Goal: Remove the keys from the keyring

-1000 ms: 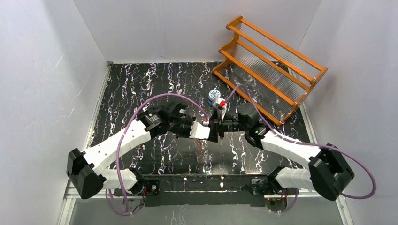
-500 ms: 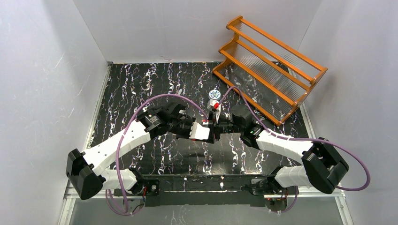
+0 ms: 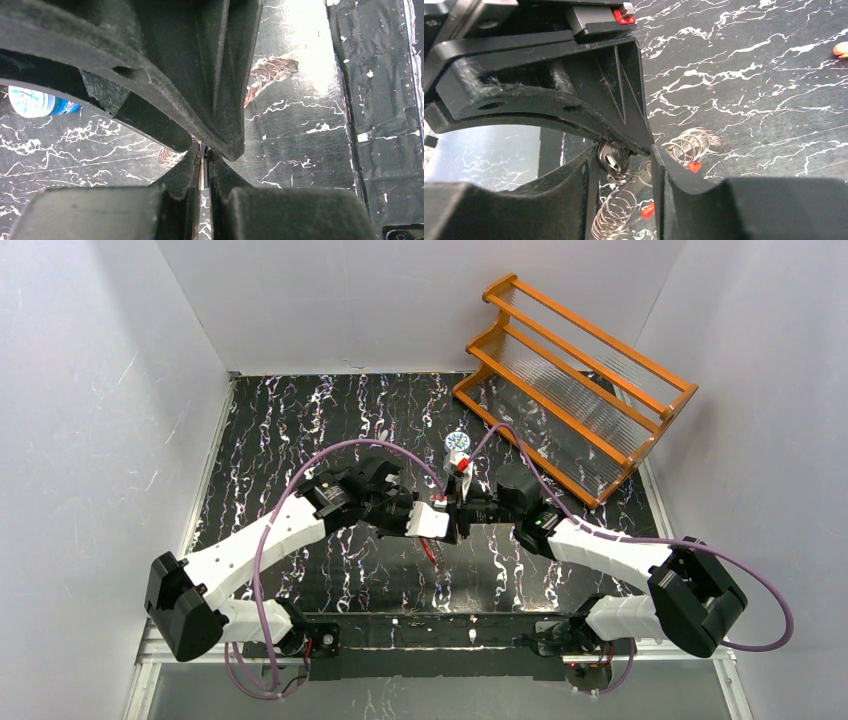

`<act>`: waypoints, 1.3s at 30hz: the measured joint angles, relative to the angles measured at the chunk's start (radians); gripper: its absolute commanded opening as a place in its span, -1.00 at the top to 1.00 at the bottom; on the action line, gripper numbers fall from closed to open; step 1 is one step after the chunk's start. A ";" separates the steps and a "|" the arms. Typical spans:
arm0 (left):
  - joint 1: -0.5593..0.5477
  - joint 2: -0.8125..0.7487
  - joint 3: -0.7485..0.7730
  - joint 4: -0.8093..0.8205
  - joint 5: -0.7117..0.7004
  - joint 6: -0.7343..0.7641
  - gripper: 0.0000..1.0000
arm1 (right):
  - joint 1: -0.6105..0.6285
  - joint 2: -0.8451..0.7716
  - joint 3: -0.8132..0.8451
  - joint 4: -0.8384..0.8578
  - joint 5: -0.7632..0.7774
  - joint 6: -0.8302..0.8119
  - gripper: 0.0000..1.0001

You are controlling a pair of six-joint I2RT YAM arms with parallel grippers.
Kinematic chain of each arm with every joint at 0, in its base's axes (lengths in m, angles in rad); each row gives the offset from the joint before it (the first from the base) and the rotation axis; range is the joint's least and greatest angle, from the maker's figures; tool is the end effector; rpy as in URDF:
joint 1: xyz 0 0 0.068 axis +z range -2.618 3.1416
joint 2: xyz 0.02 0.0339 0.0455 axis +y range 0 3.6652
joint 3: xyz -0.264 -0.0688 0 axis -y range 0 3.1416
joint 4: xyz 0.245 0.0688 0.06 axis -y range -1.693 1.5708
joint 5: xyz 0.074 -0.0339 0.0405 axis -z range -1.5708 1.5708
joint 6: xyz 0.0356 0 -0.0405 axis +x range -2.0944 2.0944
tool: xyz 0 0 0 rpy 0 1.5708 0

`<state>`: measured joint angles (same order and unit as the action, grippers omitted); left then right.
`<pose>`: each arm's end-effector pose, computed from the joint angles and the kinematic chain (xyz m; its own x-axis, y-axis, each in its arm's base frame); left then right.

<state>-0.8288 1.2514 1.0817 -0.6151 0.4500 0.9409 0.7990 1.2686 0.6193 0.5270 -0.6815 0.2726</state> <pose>0.1668 -0.2049 0.3070 0.4231 0.6152 -0.6652 0.8994 -0.1961 0.3907 0.1748 0.2118 0.2528 -0.3492 -0.0590 -0.9352 -0.9331 0.1136 0.3412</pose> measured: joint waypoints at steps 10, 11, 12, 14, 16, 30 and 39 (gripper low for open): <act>0.011 0.017 0.000 -0.025 -0.006 -0.048 0.66 | 0.009 0.000 -0.001 -0.020 0.019 -0.063 0.97; 0.011 0.017 0.000 -0.026 -0.006 -0.051 0.57 | 0.010 0.000 -0.001 -0.021 0.021 -0.068 0.97; 0.011 0.017 0.000 -0.027 -0.008 -0.055 0.46 | 0.009 -0.001 -0.001 -0.022 0.024 -0.068 0.97; 0.008 0.016 0.000 -0.021 -0.009 -0.059 0.18 | 0.008 -0.006 -0.002 -0.024 0.032 -0.063 0.97; 0.004 0.013 0.000 -0.005 -0.010 -0.072 -0.02 | 0.008 -0.018 -0.004 -0.024 0.055 -0.058 0.97; -0.001 -0.224 -0.176 0.323 -0.159 -0.451 -0.58 | 0.038 -0.145 -0.094 0.021 0.391 0.111 0.97; -0.003 -0.248 -0.261 0.487 -0.185 -0.759 -0.49 | 0.196 -0.178 -0.084 -0.063 0.814 0.213 0.97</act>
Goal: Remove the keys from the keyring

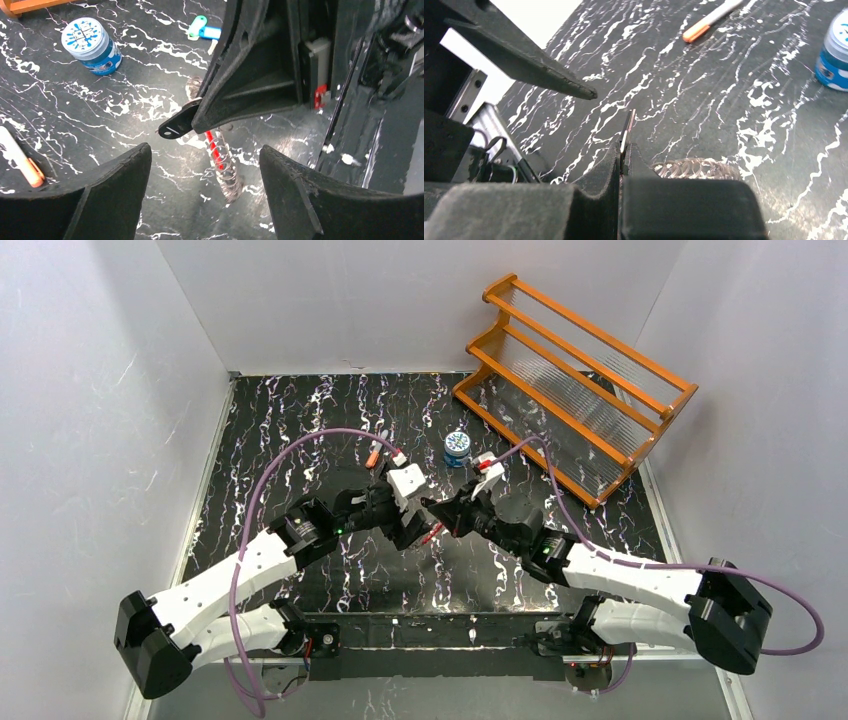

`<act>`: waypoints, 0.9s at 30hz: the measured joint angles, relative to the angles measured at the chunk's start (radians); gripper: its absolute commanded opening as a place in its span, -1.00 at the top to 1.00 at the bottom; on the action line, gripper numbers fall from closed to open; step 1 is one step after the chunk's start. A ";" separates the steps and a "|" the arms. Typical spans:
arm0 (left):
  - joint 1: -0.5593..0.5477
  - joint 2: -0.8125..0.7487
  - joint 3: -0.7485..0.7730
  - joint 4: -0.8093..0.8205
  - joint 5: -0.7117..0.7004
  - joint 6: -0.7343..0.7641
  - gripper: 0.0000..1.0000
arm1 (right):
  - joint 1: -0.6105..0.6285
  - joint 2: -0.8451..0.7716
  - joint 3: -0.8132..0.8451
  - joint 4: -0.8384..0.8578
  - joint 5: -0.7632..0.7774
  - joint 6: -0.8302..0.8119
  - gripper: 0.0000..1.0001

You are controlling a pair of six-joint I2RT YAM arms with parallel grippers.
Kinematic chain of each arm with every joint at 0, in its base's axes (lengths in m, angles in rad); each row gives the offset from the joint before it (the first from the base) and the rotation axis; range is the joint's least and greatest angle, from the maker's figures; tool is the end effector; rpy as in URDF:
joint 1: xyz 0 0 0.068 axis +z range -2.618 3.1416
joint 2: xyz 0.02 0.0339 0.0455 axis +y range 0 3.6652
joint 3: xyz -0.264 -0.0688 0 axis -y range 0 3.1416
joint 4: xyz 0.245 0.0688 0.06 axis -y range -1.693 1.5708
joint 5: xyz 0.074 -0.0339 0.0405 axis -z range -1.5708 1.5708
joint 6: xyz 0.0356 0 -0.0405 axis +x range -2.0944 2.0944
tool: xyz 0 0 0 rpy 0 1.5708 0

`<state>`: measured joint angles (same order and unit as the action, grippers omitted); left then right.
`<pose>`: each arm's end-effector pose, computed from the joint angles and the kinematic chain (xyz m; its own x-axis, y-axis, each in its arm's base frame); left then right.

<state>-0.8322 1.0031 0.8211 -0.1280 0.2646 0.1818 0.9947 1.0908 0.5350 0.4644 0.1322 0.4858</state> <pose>0.1500 -0.1786 0.3177 -0.0426 0.3060 -0.9511 0.9040 0.4172 0.0937 0.1383 0.2043 0.2594 -0.3987 0.2358 -0.8862 -0.6487 0.6106 0.4543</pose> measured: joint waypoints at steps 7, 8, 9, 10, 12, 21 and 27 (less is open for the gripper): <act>-0.004 0.000 -0.053 0.105 -0.021 -0.124 -0.26 | 0.119 0.000 0.053 -0.108 0.277 0.086 0.97; -0.006 0.000 -0.058 0.118 -0.019 -0.134 -0.21 | 0.131 0.000 0.060 -0.116 0.304 0.096 0.97; -0.009 0.001 -0.062 0.132 -0.017 -0.142 -0.17 | 0.140 0.000 0.064 -0.121 0.327 0.108 0.97; -0.011 0.002 -0.063 0.141 -0.016 -0.147 -0.12 | 0.148 0.000 0.066 -0.124 0.350 0.119 0.97; -0.020 0.003 -0.075 0.172 -0.016 -0.157 -0.01 | 0.163 0.000 0.067 -0.130 0.397 0.145 0.97; -0.037 0.054 -0.110 0.222 -0.045 -0.169 0.28 | 0.203 0.011 0.079 -0.184 0.521 0.235 0.97; -0.066 0.072 -0.123 0.282 -0.052 -0.172 0.29 | 0.215 0.011 0.090 -0.210 0.570 0.275 0.97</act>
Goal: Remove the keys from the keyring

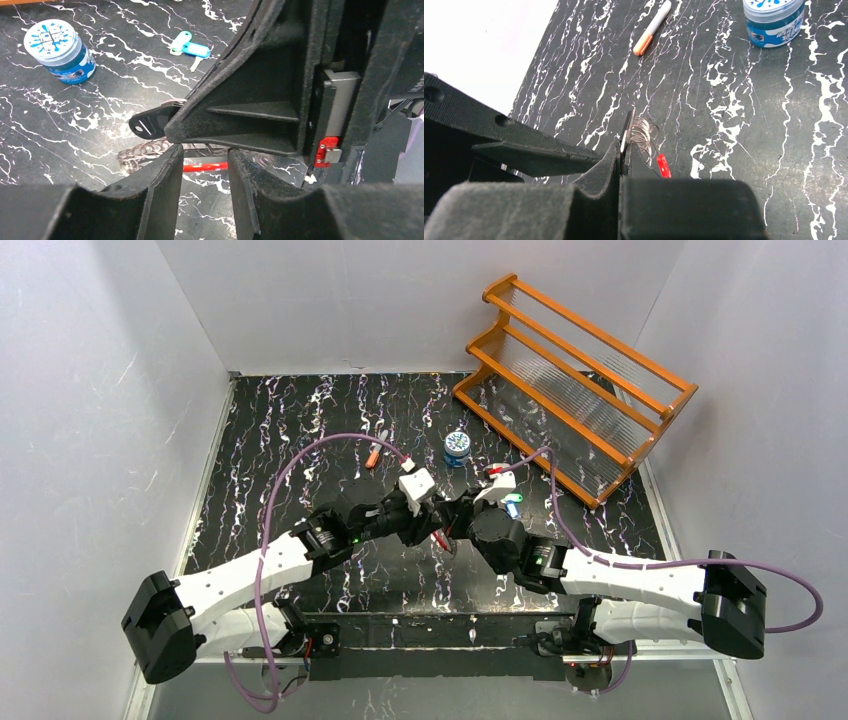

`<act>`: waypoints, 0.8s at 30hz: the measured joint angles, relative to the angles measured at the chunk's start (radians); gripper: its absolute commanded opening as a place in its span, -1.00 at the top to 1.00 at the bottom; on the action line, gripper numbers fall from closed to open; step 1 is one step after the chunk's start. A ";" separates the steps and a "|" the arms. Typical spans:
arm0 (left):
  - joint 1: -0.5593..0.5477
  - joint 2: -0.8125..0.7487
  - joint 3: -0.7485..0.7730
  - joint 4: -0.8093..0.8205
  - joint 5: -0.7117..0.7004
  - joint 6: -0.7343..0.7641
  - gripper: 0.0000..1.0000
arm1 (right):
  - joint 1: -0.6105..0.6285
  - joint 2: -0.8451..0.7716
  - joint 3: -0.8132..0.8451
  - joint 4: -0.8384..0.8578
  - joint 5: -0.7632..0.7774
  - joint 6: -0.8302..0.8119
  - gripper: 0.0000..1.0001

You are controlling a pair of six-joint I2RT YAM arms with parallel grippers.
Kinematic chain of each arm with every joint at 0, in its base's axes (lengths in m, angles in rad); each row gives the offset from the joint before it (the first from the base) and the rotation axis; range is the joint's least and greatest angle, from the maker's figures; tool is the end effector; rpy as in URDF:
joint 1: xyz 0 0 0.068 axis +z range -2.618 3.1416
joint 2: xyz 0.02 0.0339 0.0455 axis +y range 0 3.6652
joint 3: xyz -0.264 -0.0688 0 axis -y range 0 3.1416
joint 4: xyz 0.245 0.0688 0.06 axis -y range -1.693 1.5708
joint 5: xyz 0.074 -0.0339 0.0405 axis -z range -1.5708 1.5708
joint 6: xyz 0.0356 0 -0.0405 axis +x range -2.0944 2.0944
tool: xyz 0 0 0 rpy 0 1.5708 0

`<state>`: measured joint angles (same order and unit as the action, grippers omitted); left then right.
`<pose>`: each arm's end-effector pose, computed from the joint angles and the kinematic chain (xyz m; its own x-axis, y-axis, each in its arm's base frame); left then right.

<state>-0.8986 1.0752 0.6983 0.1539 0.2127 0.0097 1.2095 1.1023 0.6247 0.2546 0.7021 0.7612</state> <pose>0.1501 -0.2006 0.2873 -0.1290 0.1774 -0.9756 0.8943 0.4459 -0.0372 0.1080 0.2207 0.2673 -0.3957 0.4428 -0.8046 -0.3020 0.7647 0.5693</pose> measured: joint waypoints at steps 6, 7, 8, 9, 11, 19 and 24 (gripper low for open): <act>-0.029 0.027 -0.002 0.040 -0.040 -0.018 0.41 | 0.005 0.000 0.001 -0.013 0.039 0.024 0.97; -0.034 0.036 -0.002 0.045 -0.049 -0.018 0.48 | 0.006 0.000 0.001 -0.018 0.043 0.025 0.97; -0.037 0.044 -0.002 0.050 -0.060 -0.018 0.56 | 0.007 0.000 0.001 -0.023 0.048 0.027 0.97; -0.040 0.050 -0.002 0.053 -0.069 -0.019 0.62 | 0.009 0.000 0.001 -0.027 0.053 0.030 0.97; -0.043 0.056 -0.003 0.055 -0.082 -0.021 0.81 | 0.013 0.000 0.001 -0.028 0.056 0.034 0.97; -0.054 0.051 -0.003 0.063 -0.111 0.029 1.00 | 0.014 -0.016 -0.002 -0.047 0.093 0.072 0.97; -0.056 0.030 0.007 0.043 -0.097 0.105 1.00 | 0.019 -0.060 -0.024 -0.036 0.087 0.098 0.87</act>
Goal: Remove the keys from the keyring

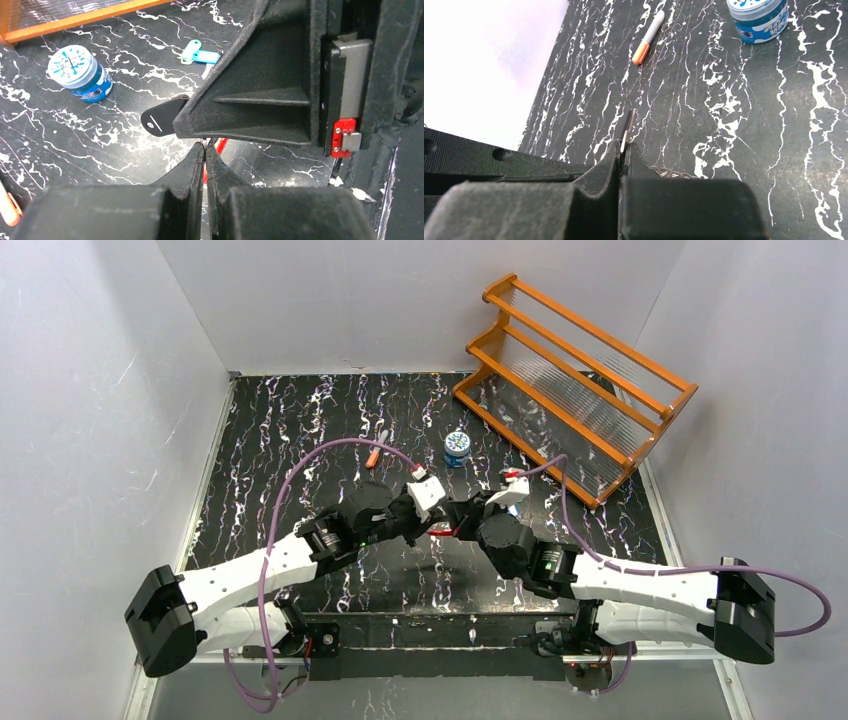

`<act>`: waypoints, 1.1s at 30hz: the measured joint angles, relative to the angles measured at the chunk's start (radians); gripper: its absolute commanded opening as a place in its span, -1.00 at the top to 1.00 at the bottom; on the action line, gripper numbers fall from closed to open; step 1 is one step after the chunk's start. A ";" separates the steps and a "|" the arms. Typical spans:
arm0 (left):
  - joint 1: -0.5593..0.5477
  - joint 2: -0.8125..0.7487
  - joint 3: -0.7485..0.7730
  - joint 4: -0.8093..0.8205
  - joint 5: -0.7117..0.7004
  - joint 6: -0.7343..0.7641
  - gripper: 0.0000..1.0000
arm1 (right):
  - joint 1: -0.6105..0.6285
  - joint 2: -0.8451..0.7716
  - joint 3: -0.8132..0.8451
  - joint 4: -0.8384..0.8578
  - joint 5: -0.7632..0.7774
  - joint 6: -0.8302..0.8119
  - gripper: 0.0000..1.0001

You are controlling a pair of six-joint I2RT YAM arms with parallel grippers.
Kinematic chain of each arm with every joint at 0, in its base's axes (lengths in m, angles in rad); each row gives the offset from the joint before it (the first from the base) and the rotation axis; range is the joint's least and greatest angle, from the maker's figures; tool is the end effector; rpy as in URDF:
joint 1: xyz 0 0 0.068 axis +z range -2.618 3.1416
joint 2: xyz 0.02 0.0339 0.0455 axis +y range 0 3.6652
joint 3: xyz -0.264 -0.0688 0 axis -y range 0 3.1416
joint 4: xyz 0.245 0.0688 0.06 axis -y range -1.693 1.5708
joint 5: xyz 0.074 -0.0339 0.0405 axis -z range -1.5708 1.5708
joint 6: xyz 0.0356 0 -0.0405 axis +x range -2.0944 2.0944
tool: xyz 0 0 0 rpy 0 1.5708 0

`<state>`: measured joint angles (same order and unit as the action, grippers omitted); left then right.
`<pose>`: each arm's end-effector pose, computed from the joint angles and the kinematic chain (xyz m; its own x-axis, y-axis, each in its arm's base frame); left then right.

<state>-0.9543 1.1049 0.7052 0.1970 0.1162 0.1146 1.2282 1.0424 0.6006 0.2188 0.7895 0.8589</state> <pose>0.1456 -0.2125 0.2873 -0.0155 0.2183 -0.9758 0.8836 0.4597 0.0888 0.1013 0.2088 0.2691 -0.3746 0.5368 -0.7560 -0.2251 0.7383 0.6358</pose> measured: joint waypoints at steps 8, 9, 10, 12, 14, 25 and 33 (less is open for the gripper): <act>0.000 -0.004 0.011 -0.036 0.055 0.117 1.00 | 0.004 -0.047 -0.050 0.042 -0.026 0.000 0.97; 0.000 -0.004 0.013 -0.041 0.061 0.128 0.93 | 0.004 -0.055 -0.058 0.046 -0.030 -0.001 0.97; 0.000 -0.004 0.014 -0.042 0.067 0.135 0.83 | 0.004 -0.063 -0.062 0.047 -0.033 -0.002 0.97; 0.000 -0.004 0.015 -0.038 0.077 0.140 0.67 | 0.005 -0.071 -0.064 0.049 -0.034 -0.011 0.97; 0.001 -0.002 0.016 -0.041 0.080 0.132 0.51 | 0.005 -0.071 -0.064 0.054 -0.033 -0.025 0.97; 0.002 0.039 -0.005 0.041 0.089 -0.011 0.26 | 0.004 -0.037 -0.064 0.052 -0.011 -0.023 0.97; 0.002 0.071 -0.006 0.073 0.074 -0.045 0.95 | 0.002 -0.026 -0.064 0.049 0.004 -0.020 0.97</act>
<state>-0.9520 1.1763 0.6991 0.2699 0.1905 0.0700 1.2304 1.0164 0.5369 0.2676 0.7937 0.8387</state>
